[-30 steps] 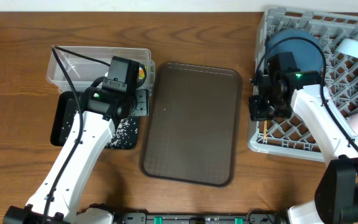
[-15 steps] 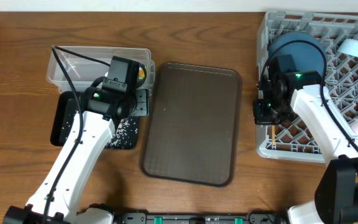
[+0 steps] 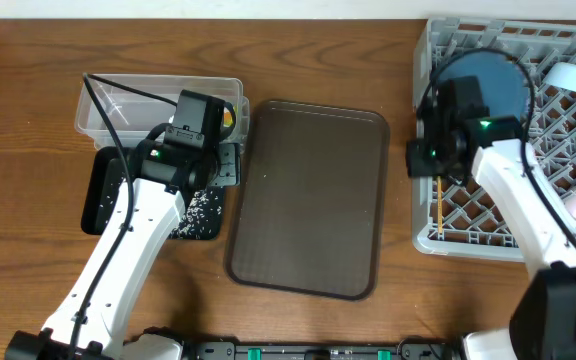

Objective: Sort waste into correct bins and load items into the dishwasher rack

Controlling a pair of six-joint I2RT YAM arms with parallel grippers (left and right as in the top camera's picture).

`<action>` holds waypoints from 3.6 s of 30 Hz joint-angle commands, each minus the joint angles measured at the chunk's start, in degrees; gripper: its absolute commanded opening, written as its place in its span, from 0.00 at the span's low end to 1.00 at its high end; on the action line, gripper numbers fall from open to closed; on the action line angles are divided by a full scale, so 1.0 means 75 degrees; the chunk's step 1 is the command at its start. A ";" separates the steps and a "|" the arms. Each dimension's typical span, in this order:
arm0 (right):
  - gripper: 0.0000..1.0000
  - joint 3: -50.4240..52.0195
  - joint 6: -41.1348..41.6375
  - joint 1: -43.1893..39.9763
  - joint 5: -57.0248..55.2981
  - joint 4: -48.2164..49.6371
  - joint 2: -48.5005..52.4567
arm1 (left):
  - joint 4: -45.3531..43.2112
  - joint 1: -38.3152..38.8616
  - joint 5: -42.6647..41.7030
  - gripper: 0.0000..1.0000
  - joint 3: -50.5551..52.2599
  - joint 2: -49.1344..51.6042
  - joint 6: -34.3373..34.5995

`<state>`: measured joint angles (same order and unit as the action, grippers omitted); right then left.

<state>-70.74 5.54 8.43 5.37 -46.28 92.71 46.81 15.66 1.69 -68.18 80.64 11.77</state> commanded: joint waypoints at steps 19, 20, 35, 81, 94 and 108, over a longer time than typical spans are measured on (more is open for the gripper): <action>0.67 -0.0067 -0.0064 -0.2078 0.0458 0.0256 -0.0968 | 0.0475 -0.0772 -0.0309 0.63 -0.0061 -0.0198 -0.0006; 0.68 -0.0067 -0.0064 -0.2159 0.0460 0.0076 -0.1032 | 0.0580 -0.0836 -0.0501 0.63 -0.0061 -0.0306 0.0047; 0.99 0.3366 0.0114 -0.2165 -0.0154 0.1868 -0.5100 | -0.0764 -0.0863 -0.0341 0.64 0.1979 -0.3800 -0.0178; 0.99 0.5149 0.0111 -0.2171 -0.0286 -0.0495 -0.7644 | -0.1708 -0.0866 -0.0338 0.96 0.3876 -0.6070 -0.0169; 0.99 0.5208 0.0111 -0.2171 -0.0286 -0.0495 -0.8142 | -0.1708 -0.0866 -0.0341 0.97 0.3876 -0.6070 -0.0169; 0.99 0.6155 0.0111 -0.1769 -0.0286 0.0382 -1.0730 | -0.1708 -0.0866 -0.0338 0.97 0.3876 -0.6070 -0.0169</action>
<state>-26.59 6.11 -6.31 3.40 -44.91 16.34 34.04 9.32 -1.32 -39.46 35.11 11.51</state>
